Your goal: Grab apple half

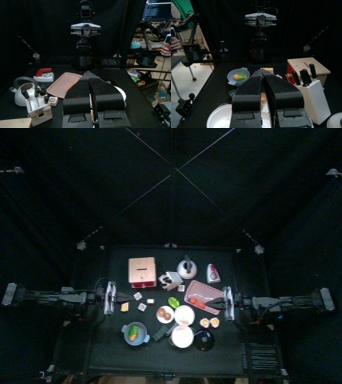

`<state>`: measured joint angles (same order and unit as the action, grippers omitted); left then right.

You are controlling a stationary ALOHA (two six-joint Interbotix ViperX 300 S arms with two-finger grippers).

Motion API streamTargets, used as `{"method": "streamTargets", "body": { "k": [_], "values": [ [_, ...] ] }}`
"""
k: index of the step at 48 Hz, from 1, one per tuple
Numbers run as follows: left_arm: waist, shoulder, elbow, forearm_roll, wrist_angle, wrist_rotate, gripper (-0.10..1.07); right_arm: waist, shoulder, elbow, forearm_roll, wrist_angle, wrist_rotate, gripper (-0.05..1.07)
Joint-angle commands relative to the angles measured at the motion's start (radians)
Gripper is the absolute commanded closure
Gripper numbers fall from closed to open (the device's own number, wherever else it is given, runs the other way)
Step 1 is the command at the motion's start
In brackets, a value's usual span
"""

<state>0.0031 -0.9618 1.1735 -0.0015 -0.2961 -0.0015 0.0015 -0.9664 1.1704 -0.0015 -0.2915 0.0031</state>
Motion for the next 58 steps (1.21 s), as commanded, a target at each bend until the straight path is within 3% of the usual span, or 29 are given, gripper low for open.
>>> {"method": "streamTargets", "body": {
  "k": [1, 21, 35, 58],
  "values": [
    [0.0, 0.026, 0.0, -0.002, -0.02, 0.003, 0.97, -0.005, 0.028, 0.0, 0.0, -0.002, 0.002, 0.99],
    [-0.008, 0.181, -0.011, 0.002, -0.089, 0.008, 1.0, -0.005, 0.227, -0.008, 0.018, 0.123, 0.147, 1.0],
    [-0.018, 0.192, 0.029, 0.003, -0.155, 0.003, 1.0, 0.009, 0.213, -0.015, 0.032, 0.278, 0.273, 1.0],
    [-0.075, 0.192, 0.077, 0.002, -0.215, 0.0, 0.99, 0.081, 0.216, -0.107, 0.098, 0.848, 0.726, 0.95]
  ]
}}
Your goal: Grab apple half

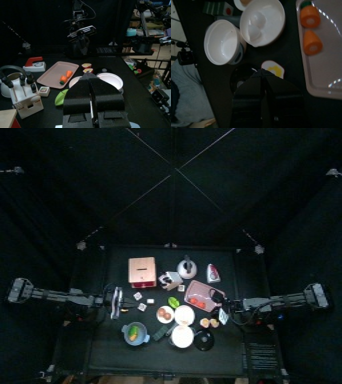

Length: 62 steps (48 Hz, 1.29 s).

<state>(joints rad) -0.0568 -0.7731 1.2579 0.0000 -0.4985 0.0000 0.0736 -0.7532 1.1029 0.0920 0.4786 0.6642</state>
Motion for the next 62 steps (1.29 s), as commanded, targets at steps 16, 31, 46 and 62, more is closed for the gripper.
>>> {"method": "streamTargets", "body": {
  "k": [16, 31, 46, 62],
  "values": [
    [-0.072, 0.003, 0.009, 0.002, -0.06, 0.003, 0.89, 0.123, 0.038, -0.046, -0.041, 0.147, 0.313, 0.77],
    [-0.071, 0.003, 0.037, -0.002, -0.064, 0.003, 0.62, 0.199, 0.169, -0.094, -0.202, 0.141, 0.41, 0.5],
    [-0.071, 0.003, 0.035, -0.003, -0.064, 0.0, 0.5, 0.198, 0.258, -0.095, -0.279, 0.075, 0.41, 0.15],
    [-0.069, 0.003, 0.046, -0.003, -0.064, 0.002, 0.48, 0.187, 0.327, -0.1, -0.301, 0.026, 0.407, -0.01]
  ]
}}
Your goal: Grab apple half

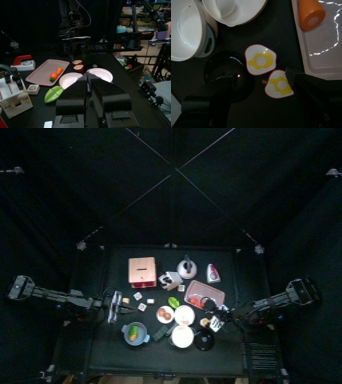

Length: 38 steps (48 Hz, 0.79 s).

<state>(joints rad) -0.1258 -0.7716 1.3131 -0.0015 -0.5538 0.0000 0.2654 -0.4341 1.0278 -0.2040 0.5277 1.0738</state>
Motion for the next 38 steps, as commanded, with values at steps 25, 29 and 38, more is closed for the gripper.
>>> {"method": "streamTargets", "body": {
  "k": [25, 29, 38],
  "values": [
    [0.003, 0.002, 0.002, -0.002, -0.008, 0.002, 0.48, -0.005, 0.196, -0.074, -0.086, -0.078, -0.003, -0.01],
    [0.005, 0.002, 0.005, -0.002, -0.008, 0.002, 0.48, -0.006, 0.213, -0.074, -0.084, -0.078, -0.003, -0.01],
    [0.005, 0.002, 0.009, -0.002, -0.008, 0.0, 0.48, -0.006, 0.232, -0.071, -0.084, -0.077, -0.002, -0.01]
  ]
}}
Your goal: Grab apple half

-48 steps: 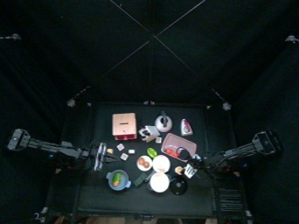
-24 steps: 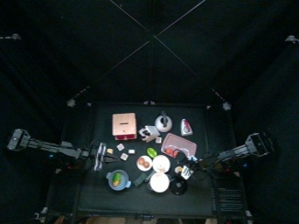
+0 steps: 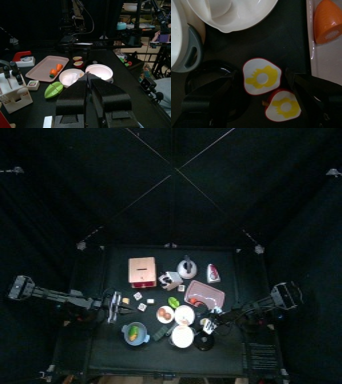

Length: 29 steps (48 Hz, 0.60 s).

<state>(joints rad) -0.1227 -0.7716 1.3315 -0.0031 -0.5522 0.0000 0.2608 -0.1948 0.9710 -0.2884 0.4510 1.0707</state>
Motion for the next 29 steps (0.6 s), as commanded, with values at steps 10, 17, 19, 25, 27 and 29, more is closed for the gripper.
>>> {"method": "streamTargets", "body": {
  "k": [10, 17, 19, 25, 27, 29],
  "values": [
    [0.002, 0.002, -0.008, 0.0, -0.008, 0.0, 0.48, -0.002, -0.003, -0.011, 0.0, 0.0, 0.0, -0.01],
    [0.002, 0.002, -0.006, 0.0, -0.006, 0.0, 0.48, -0.002, 0.002, -0.012, 0.0, 0.0, 0.0, -0.01],
    [0.003, 0.002, -0.005, 0.0, -0.005, 0.0, 0.48, -0.002, 0.005, -0.014, -0.002, 0.0, -0.002, -0.01],
    [0.011, 0.002, -0.003, 0.0, -0.005, 0.0, 0.48, -0.002, 0.015, -0.021, -0.002, 0.0, -0.009, -0.01],
    [0.014, 0.002, -0.003, 0.0, -0.005, -0.002, 0.48, -0.002, 0.018, -0.023, -0.002, 0.0, -0.009, -0.01],
    [0.014, 0.002, -0.003, 0.0, -0.005, -0.002, 0.48, -0.002, 0.021, -0.023, -0.002, 0.0, -0.011, -0.01]
  ]
}}
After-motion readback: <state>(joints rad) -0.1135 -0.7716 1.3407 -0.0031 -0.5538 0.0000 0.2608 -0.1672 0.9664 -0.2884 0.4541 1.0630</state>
